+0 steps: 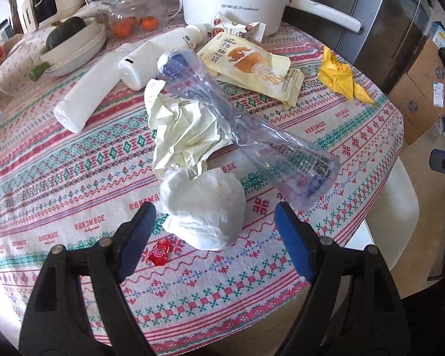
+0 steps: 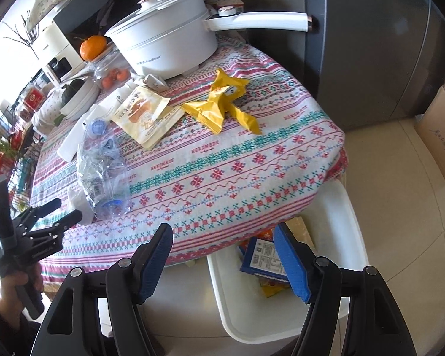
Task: Collect trash
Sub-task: 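Grasp the white crumpled tissue with the left tool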
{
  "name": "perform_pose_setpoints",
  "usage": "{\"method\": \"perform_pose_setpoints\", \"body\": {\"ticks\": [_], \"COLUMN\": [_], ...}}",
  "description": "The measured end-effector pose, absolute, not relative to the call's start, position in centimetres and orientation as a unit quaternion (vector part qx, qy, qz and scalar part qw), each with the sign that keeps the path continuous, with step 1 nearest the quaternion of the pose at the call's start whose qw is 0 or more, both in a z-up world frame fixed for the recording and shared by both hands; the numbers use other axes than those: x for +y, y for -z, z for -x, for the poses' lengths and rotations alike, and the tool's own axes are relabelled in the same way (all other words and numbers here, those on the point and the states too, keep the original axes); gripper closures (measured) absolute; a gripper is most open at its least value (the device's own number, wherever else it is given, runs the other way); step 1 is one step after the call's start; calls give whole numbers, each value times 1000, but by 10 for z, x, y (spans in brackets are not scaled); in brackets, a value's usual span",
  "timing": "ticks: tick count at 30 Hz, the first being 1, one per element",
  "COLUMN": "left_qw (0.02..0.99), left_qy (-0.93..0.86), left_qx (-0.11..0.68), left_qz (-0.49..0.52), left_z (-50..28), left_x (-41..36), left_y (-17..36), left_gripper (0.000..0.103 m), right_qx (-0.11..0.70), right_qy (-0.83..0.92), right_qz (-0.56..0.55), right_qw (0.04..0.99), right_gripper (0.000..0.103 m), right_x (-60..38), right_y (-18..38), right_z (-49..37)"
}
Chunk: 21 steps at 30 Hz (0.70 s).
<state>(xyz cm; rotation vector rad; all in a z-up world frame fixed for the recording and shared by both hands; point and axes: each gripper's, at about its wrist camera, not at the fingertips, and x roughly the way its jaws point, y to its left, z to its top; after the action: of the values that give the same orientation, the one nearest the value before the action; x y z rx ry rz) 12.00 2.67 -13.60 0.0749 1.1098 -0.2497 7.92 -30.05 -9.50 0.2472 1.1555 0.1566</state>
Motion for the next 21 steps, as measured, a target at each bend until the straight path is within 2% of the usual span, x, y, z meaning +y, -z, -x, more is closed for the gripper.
{"method": "perform_pose_setpoints", "body": {"ticks": [1,4,6,11,21], "left_qw": [837,824,823,828,848], "left_qy": [123,128,122,123,134], "left_qx": [533,551,555,547,511], "left_qz": [-23,-5,-15,-10,33], "left_z": [-123,-127,-127,-119,-90], "left_x": [28,28,26,22,52], "left_y": [140,148,149,133,96], "left_gripper": [29,46,64,69,70], "right_qx": [544,544,542,542,556], "right_qy": [-76,-80,-82,-90,-175], "right_qz": [-117,-121,-125,-121,-65], "right_qw": [827,827,827,827,810], "right_gripper": [31,31,31,30,30], "right_x": [-298,-291,-287,-273,-210], "right_y": [95,94,92,89,95], "right_z": [-81,-83,-86,-92,-115]}}
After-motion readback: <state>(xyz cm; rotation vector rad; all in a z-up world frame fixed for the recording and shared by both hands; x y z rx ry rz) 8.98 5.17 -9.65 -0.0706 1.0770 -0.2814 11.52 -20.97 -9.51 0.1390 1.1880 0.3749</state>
